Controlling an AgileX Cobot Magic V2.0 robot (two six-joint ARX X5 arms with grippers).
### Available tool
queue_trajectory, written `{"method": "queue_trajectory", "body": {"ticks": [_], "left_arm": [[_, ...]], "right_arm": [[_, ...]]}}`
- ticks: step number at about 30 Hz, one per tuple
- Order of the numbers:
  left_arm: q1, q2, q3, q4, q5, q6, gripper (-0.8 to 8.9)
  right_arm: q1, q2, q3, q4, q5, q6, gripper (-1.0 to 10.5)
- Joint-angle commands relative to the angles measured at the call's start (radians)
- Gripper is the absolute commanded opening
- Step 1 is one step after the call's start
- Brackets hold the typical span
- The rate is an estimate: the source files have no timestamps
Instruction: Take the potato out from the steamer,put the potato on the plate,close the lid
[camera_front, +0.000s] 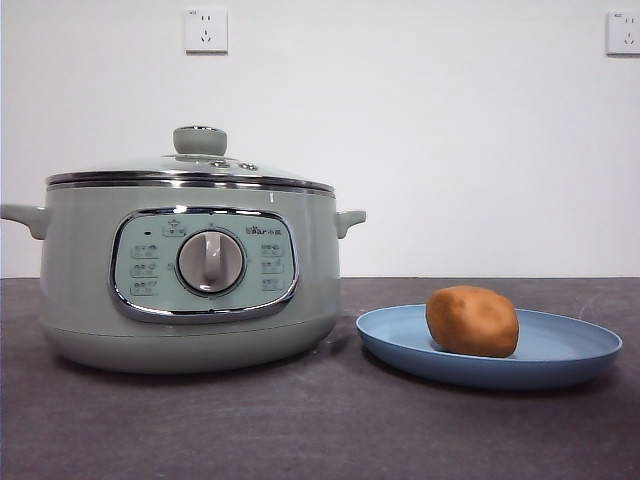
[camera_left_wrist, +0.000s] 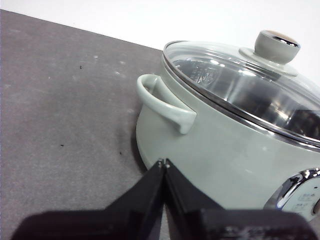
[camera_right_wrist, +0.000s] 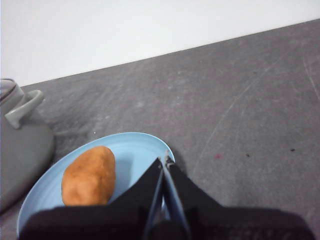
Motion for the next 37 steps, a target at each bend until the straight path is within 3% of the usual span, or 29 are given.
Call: {"method": "queue_trajectory", "body": {"ticks": [1,37], "left_arm": [[0.003,-0.003,-0.014,0.005,-0.004,-0.006,-0.03],[0.003,-0.003,-0.014,0.005,-0.004,-0.006,-0.03]], "right_arm": [[-0.001,-0.026,-0.012,-0.026,0.000,0.010,-0.2],[0.001,-0.053,-0.011,-0.077,0.006,0.012,-0.2]]}}
